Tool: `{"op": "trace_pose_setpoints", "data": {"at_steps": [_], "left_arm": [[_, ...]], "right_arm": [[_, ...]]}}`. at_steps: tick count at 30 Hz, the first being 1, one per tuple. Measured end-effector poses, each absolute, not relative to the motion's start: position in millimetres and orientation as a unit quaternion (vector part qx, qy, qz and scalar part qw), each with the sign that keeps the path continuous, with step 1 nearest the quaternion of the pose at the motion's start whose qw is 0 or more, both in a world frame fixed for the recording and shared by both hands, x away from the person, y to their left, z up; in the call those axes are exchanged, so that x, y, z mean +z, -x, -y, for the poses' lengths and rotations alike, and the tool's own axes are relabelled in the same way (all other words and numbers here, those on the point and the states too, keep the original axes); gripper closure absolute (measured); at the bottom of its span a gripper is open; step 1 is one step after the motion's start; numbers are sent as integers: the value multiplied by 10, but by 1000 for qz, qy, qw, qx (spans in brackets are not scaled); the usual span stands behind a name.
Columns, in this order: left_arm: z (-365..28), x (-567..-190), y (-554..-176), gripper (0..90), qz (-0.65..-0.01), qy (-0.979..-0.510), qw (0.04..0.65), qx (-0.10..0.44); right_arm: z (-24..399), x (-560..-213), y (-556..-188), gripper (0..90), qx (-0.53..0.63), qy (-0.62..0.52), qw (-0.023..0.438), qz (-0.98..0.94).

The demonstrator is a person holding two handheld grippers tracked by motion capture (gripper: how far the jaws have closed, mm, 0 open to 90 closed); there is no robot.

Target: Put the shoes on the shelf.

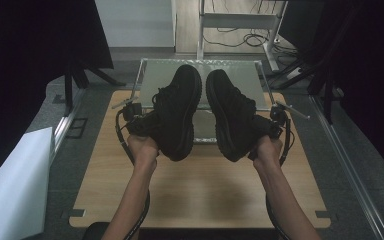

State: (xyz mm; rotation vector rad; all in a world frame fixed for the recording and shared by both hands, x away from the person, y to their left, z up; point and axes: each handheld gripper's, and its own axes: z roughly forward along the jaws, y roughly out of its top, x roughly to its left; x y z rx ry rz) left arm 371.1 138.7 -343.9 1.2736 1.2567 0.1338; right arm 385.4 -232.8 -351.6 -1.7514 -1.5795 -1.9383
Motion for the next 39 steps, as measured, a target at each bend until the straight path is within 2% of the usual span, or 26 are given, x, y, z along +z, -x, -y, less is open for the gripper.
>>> {"op": "trace_pose_setpoints", "data": {"at_steps": [18, 25, 32, 39], "left_arm": [[-1299, -3287, -4206, 778, -595, -551, 578, 90], [-1220, -3171, -4371, 778, -609, -557, 553, 115], [-1110, -3094, -4525, 776, -622, -575, 512, 145], [-1045, -3063, -4584, 764, -626, -583, 495, 151]], "right_arm": [[2336, -3393, -4345, 734, -620, 613, 15, 490], [2292, -3363, -4562, 734, -598, 629, -21, 496], [2216, -3351, -4674, 732, -586, 635, -32, 502], [2043, -3217, -4728, 710, -559, 635, -85, 527]]}}
